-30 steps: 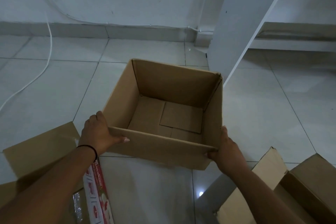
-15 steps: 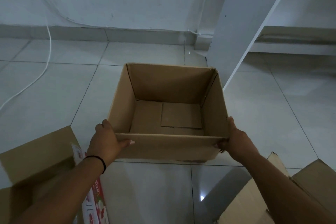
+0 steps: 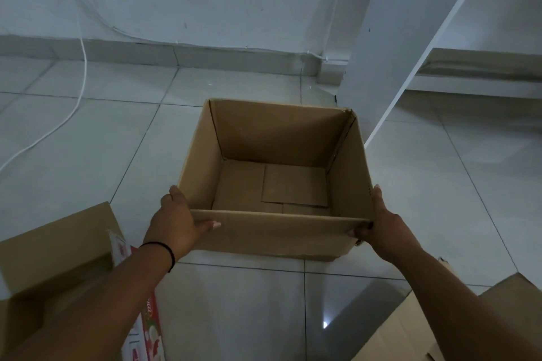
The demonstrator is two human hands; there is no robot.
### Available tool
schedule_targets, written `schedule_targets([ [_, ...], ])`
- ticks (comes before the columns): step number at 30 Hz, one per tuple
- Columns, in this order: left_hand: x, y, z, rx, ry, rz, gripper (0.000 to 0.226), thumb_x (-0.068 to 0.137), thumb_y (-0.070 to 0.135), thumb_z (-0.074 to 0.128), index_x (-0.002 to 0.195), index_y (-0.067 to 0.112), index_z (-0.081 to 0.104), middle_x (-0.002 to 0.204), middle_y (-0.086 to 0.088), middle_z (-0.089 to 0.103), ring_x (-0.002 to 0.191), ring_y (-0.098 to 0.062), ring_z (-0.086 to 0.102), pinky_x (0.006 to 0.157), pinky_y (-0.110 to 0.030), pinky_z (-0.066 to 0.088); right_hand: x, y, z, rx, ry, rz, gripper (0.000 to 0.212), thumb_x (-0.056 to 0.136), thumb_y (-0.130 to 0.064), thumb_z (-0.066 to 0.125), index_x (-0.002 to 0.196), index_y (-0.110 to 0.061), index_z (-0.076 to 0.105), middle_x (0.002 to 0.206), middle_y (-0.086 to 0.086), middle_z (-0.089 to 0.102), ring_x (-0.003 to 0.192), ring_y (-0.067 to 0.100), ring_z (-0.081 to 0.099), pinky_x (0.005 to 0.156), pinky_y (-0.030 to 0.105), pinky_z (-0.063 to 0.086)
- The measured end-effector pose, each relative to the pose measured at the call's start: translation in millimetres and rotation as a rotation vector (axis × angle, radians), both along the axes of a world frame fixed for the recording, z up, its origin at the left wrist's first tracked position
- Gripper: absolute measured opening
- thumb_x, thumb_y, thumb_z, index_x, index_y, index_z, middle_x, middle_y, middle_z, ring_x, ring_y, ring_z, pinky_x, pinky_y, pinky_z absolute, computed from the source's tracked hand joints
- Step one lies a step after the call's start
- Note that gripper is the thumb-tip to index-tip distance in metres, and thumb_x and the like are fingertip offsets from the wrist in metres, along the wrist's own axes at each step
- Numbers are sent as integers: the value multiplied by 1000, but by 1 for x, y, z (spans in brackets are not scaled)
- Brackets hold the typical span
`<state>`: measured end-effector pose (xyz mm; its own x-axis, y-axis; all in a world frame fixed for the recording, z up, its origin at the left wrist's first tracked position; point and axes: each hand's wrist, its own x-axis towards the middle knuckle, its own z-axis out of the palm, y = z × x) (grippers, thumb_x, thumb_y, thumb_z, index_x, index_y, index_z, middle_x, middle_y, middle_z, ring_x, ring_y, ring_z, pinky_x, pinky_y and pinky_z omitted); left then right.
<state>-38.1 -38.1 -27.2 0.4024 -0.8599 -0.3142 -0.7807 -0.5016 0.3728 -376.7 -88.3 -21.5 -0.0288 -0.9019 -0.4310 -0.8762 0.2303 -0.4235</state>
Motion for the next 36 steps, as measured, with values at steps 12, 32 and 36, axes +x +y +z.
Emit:
schedule_targets([
  [12, 5, 15, -1, 23, 6, -6, 128, 64, 61, 72, 149, 14, -11, 160, -14, 5, 144, -34, 21, 113, -51, 29, -10, 35, -12, -124, 85, -53, 102, 81, -45, 65, 149, -21, -7, 140, 14, 48, 117, 33, 56, 95, 46, 48],
  [32, -198, 323, 26, -291, 333, -442, 54, 84, 34, 63, 132, 12, 51, 135, -7, 50, 124, -20, 47, 102, -25, 34, -110, 412, 43, -324, 194, -261, 49, 88, -42, 54, 128, -14, 49, 132, 8, 52, 119, 25, 50, 99, 40, 45],
  [36, -219, 355, 20, -136, 413, -464, 26, 84, 32, 65, 107, 23, 58, 105, 6, 52, 103, -15, 51, 78, -12, 41, -134, 461, 34, -287, 183, -377, 46, 89, -41, 52, 127, -14, 51, 128, 7, 54, 110, 22, 55, 92, 35, 46],
])
